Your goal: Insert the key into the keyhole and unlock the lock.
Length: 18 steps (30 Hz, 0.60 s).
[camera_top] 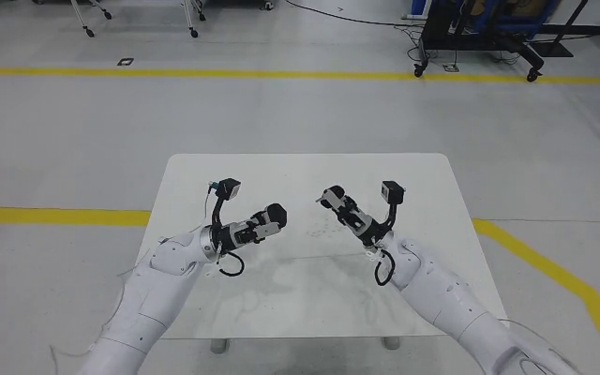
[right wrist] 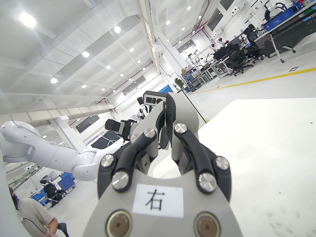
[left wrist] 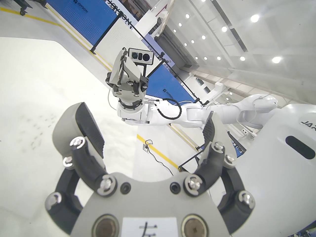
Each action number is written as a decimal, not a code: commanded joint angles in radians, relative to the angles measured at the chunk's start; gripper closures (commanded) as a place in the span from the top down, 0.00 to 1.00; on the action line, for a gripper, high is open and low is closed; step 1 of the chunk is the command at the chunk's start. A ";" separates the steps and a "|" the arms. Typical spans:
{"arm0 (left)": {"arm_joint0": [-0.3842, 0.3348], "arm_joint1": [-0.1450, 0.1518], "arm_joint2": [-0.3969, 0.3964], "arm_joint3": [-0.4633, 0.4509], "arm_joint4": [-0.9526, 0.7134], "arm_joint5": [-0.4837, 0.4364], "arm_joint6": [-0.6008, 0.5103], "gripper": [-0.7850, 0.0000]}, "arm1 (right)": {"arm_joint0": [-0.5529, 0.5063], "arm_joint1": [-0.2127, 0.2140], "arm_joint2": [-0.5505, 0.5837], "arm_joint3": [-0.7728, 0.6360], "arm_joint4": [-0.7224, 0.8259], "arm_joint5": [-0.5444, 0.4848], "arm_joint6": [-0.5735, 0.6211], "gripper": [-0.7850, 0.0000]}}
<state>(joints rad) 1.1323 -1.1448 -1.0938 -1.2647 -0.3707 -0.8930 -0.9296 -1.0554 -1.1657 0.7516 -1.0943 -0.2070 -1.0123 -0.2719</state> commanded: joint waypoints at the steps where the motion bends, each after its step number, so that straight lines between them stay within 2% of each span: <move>1: 0.000 0.000 0.000 0.000 0.004 -0.001 0.004 1.00 | 0.000 0.000 0.000 0.000 0.000 0.000 0.000 0.00; 6: 0.024 -0.005 0.017 -0.026 -0.072 0.015 0.026 1.00 | -0.015 -0.004 -0.007 -0.023 0.027 0.030 0.028 0.00; 12: 0.022 -0.007 0.025 -0.025 -0.023 -0.006 0.055 1.00 | -0.014 -0.017 -0.027 -0.011 0.195 0.036 0.168 0.00; 18: 0.011 -0.011 0.039 -0.019 0.033 0.017 0.087 1.00 | -0.004 -0.027 -0.031 0.017 0.319 0.000 0.284 0.00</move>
<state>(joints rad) 1.1441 -1.1550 -1.0585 -1.2840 -0.3444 -0.8802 -0.8501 -1.0610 -1.1914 0.7195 -1.0800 0.0980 -1.0120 -0.0039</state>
